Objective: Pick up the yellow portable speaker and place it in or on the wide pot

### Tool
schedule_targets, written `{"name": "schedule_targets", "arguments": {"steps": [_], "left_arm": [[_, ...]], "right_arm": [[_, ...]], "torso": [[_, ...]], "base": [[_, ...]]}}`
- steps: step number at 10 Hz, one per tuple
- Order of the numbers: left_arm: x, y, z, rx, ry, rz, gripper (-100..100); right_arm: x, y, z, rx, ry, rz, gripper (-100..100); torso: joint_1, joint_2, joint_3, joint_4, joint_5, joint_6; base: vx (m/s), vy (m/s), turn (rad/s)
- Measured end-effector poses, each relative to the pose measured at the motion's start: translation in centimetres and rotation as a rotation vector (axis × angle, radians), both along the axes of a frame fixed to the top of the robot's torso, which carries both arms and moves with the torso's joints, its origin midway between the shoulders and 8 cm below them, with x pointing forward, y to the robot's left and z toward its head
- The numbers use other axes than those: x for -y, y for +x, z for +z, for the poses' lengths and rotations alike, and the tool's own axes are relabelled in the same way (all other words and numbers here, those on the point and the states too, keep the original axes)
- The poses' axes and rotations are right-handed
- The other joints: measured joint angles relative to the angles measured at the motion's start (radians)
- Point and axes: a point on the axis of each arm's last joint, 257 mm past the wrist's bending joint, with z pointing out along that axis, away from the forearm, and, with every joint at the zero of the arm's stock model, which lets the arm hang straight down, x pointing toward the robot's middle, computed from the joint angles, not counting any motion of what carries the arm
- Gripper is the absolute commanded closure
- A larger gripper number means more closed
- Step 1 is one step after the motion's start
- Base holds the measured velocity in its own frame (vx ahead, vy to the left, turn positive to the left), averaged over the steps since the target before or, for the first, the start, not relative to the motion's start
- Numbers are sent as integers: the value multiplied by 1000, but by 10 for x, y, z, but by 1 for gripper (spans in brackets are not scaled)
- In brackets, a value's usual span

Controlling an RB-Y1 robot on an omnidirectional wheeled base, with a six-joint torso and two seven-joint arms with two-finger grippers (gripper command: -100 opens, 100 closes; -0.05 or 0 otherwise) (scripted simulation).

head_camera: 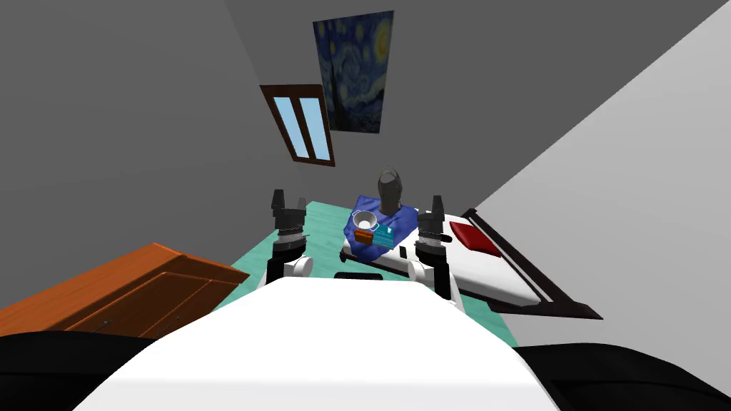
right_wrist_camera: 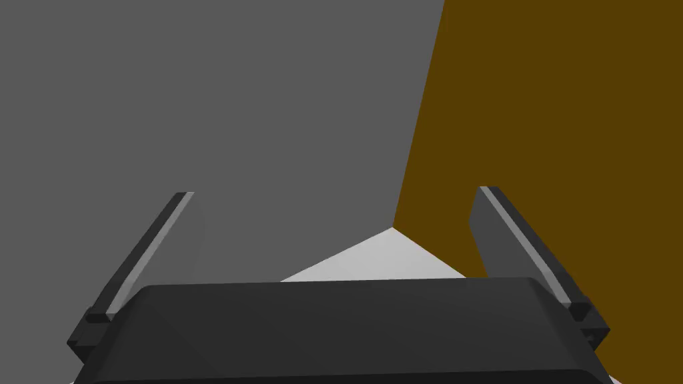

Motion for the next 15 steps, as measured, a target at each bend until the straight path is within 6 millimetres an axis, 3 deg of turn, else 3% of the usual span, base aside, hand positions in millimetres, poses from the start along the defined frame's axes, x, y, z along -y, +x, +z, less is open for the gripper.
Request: {"name": "schedule_targets", "arguments": {"steps": [4,9,12,15], "left_arm": [[0,0,0,0,0,0,0],[0,0,0,0,0,0,0],[0,0,0,0,0,0,0],[0,0,0,0,0,0,0]], "right_arm": [[-28,0,-26,-55,-41,64,-100],[-61,-7,-74,-171,-106,125,-100],[-82,-10,-118,-264,-189,153,-100],[-85,-11,-171,-374,-325,174,-100]], "torso": [[2,9,5,2,0,0],[3,7,4,2,1,0],[1,3,2,1,0,0],[0,-1,0,0,0,0]], "base": [[-127,31,92],[-103,51,188],[-26,33,264],[20,31,359]]}}
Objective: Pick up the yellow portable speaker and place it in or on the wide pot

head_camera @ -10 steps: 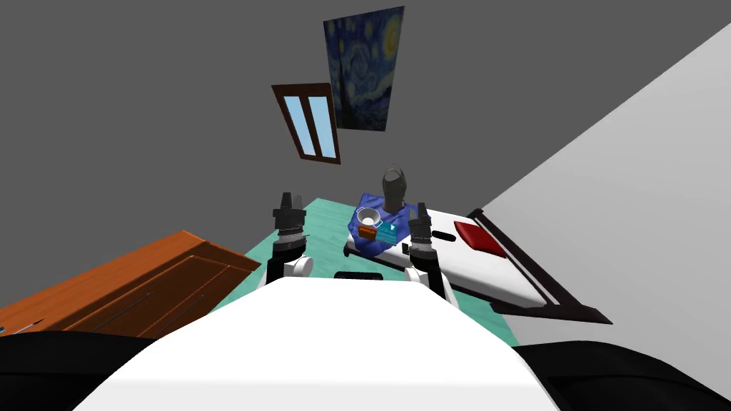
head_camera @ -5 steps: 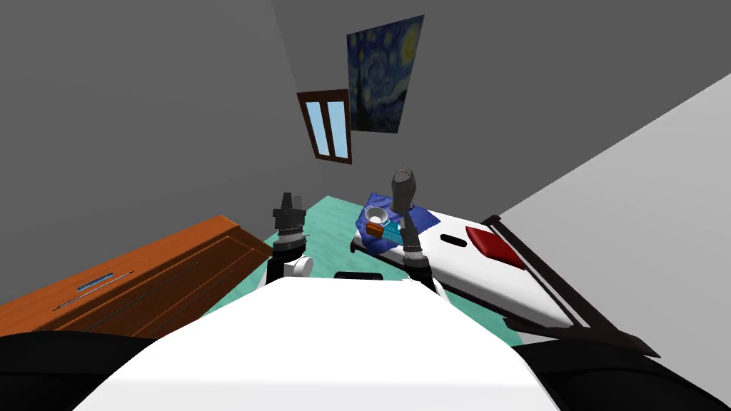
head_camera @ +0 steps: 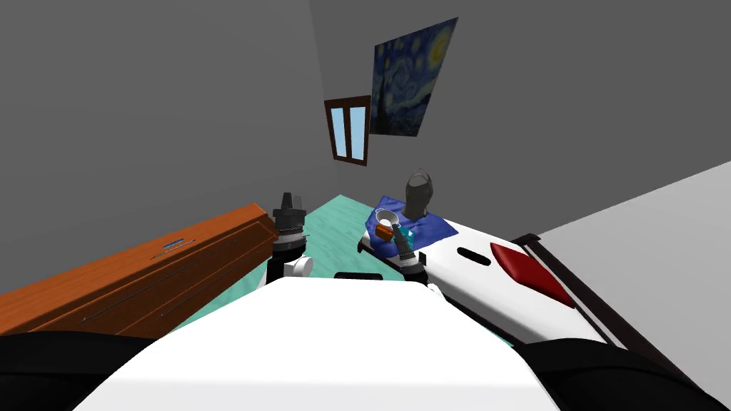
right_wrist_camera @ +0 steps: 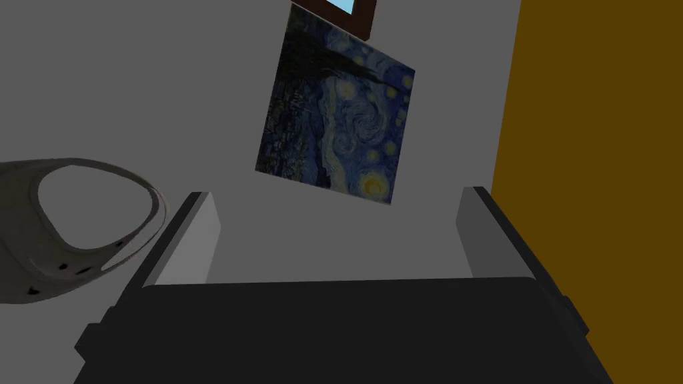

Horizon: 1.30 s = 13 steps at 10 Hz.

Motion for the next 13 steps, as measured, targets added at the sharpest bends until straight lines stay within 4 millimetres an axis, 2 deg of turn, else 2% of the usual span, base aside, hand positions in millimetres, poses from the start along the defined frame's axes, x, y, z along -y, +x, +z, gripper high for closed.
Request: {"name": "schedule_targets", "arguments": {"steps": [3,5,8,10,12,13], "left_arm": [[0,0,0,0,0,0,0],[0,0,0,0,0,0,0],[0,0,0,0,0,0,0],[0,0,0,0,0,0,0],[0,0,0,0,0,0,0],[0,0,0,0,0,0,0]], "right_arm": [[1,-4,-47,-91,-128,24,-100],[11,-9,-75,-152,-217,38,-100],[28,-19,-131,-247,-357,70,-100],[48,-30,-172,-331,-460,90,-100],[71,-44,-199,-400,-553,109,-100],[76,-48,-212,-428,-583,116,-100]], "torso": [[-1,0,0,0,0,0],[-2,-1,-1,0,0,1],[-2,-3,-2,-1,0,1],[-2,-5,-3,-1,0,0],[-3,-4,-2,-1,0,0],[-3,-3,-2,-1,-1,2]], "base": [[28,10,265],[34,5,233],[62,0,318],[90,-12,334],[60,-30,304],[56,-29,269]]}}
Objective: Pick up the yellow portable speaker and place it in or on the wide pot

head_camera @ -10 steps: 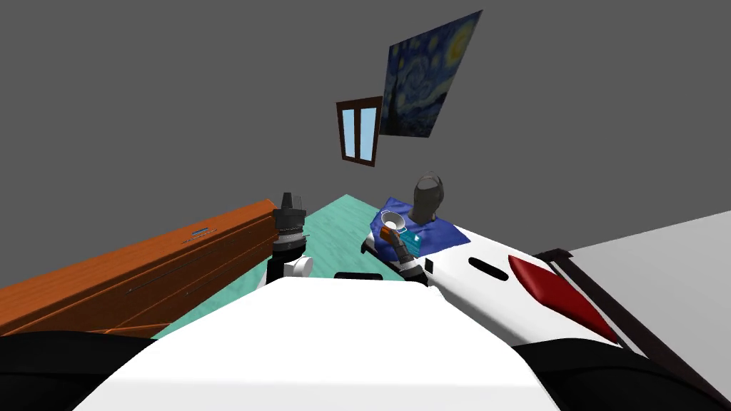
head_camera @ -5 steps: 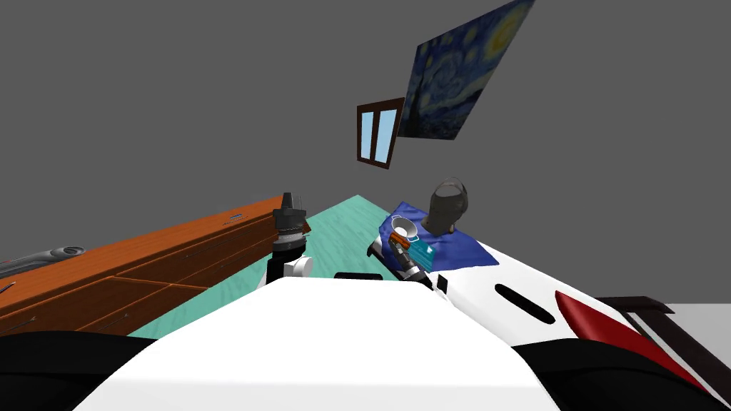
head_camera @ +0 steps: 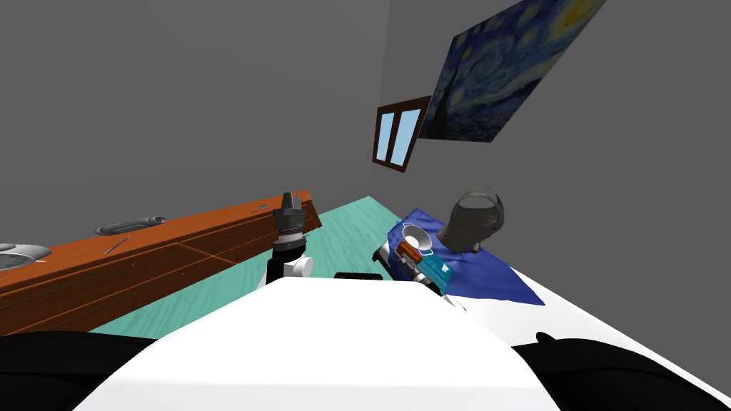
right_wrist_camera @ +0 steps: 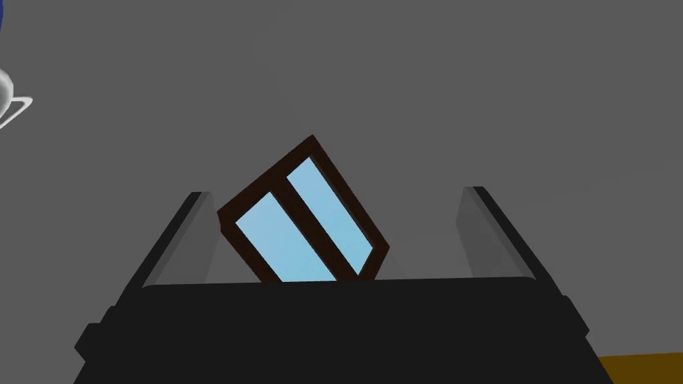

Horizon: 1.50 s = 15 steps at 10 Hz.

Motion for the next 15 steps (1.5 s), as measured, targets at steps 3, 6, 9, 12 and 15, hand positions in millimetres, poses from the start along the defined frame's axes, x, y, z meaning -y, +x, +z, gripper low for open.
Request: {"name": "schedule_targets", "arguments": {"steps": [3,6,9,12,15], "left_arm": [[0,0,0,0,0,0,0],[0,0,0,0,0,0,0],[0,0,0,0,0,0,0],[0,0,0,0,0,0,0],[0,0,0,0,0,0,0]], "right_arm": [[26,-12,-30,-72,-88,13,-100],[50,-29,-58,-140,-164,22,-100],[84,-50,-90,-225,-269,40,-100],[131,-73,-122,-331,-381,51,-100],[162,-103,-141,-416,-459,55,-100]], "torso": [[2,1,1,0,0,0],[2,1,1,0,0,0],[-1,-2,-1,0,0,-1],[-3,-2,-1,0,0,-1],[1,0,0,0,0,-1]], "base": [[44,-21,172],[42,-21,187],[69,-50,225],[67,-72,334],[36,-34,171]]}}
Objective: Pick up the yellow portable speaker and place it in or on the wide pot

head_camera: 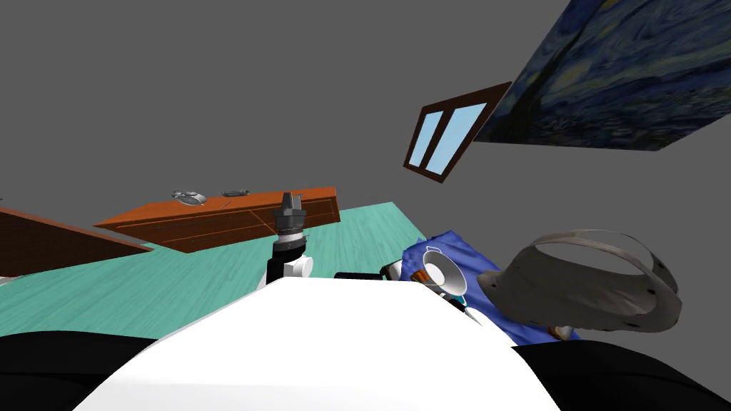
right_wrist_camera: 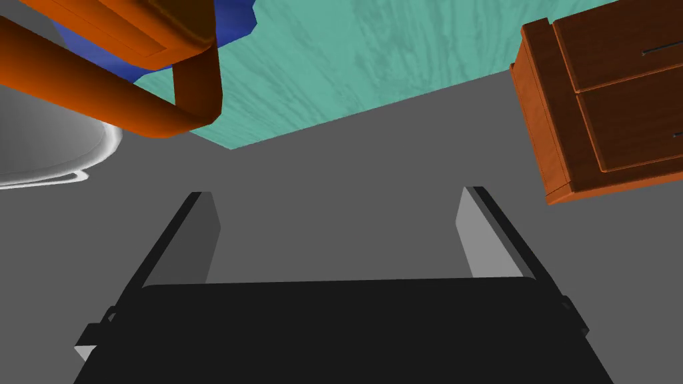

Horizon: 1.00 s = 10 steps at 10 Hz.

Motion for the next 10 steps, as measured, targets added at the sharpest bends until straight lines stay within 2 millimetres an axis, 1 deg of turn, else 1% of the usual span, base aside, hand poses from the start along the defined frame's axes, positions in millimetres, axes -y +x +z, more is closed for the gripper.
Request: {"name": "schedule_targets", "arguments": {"steps": [1,3,4,5,6,7,8,9,10], "left_arm": [[0,0,0,0,0,0,0],[0,0,0,0,0,0,0],[0,0,0,0,0,0,0],[0,0,0,0,0,0,0],[0,0,0,0,0,0,0],[0,0,0,0,0,0,0],[0,0,0,0,0,0,0],[0,0,0,0,0,0,0],[0,0,0,0,0,0,0]], "right_arm": [[11,-10,-4,-24,-20,-2,-100],[30,-28,-17,-80,-68,4,-100],[40,-42,-21,-112,-94,7,-100],[47,-49,-27,-132,-108,3,-100],[53,-55,-30,-147,-116,0,-100],[62,-66,-33,-178,-137,5,-100],[66,-75,-38,-201,-148,-2,-100],[69,-79,-41,-209,-154,-7,-100],[77,-91,-45,-239,-168,-2,-100]], "torso": [[0,0,0,0,0,1],[0,0,0,0,0,2],[0,0,0,0,0,1],[1,0,0,0,0,2],[2,1,1,0,0,2],[1,1,1,0,0,1],[1,1,0,0,0,1],[2,1,1,0,0,2],[2,1,1,0,0,1]], "base": [[49,-38,333],[45,-40,195],[38,-35,136],[14,-18,-25],[19,-24,204],[26,-35,197],[16,-19,9],[24,-13,224],[50,-35,374]]}}
